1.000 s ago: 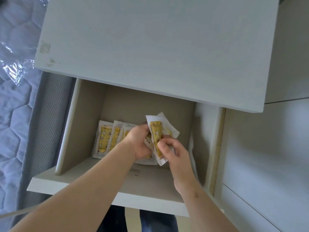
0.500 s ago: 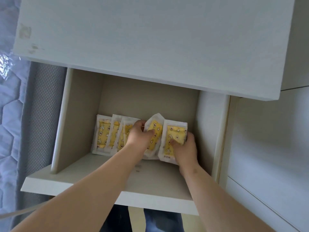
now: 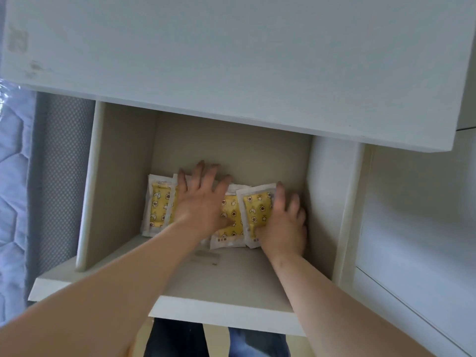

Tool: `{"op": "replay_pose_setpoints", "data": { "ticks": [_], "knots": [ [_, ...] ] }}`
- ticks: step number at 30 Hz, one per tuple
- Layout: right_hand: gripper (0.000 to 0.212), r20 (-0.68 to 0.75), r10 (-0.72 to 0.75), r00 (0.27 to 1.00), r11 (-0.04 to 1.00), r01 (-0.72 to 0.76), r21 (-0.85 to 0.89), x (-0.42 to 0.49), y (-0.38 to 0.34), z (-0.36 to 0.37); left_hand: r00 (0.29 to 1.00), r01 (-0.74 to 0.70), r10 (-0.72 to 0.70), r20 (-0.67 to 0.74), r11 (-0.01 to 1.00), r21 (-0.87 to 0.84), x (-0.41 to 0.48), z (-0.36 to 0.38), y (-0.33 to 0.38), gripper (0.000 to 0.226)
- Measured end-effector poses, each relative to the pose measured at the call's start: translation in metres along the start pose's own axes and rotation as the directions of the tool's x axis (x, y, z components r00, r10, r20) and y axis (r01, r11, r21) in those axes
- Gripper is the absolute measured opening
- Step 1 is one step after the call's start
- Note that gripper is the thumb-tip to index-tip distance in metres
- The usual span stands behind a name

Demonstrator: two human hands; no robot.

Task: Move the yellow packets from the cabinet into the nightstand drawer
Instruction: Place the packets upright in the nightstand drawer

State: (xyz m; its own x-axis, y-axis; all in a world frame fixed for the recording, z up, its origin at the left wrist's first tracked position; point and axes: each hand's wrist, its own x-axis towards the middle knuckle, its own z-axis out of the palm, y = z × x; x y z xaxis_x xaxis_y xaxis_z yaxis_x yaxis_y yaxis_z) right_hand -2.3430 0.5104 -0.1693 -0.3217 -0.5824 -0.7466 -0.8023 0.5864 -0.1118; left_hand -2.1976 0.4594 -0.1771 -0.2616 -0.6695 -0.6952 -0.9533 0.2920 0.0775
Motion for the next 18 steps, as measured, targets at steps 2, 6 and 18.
{"op": "replay_pose_setpoints", "data": {
  "ticks": [2,6,18],
  "knots": [
    [0.093,0.012,-0.077,0.997,0.994,0.077,-0.082,0.005,-0.002,0.0,0.999,-0.02,0.021,0.043,1.0,-0.024,0.003,0.003,-0.008,0.094],
    [0.079,0.088,-0.132,0.987,0.989,0.137,-0.056,0.013,-0.001,0.003,0.999,-0.042,0.043,0.019,0.999,-0.019,0.004,0.005,-0.015,0.091],
    [0.08,0.189,-0.167,0.968,0.956,0.112,0.271,0.008,-0.039,0.027,0.993,-0.03,0.031,0.112,1.0,-0.007,0.004,-0.004,-0.05,0.089]
  ]
}}
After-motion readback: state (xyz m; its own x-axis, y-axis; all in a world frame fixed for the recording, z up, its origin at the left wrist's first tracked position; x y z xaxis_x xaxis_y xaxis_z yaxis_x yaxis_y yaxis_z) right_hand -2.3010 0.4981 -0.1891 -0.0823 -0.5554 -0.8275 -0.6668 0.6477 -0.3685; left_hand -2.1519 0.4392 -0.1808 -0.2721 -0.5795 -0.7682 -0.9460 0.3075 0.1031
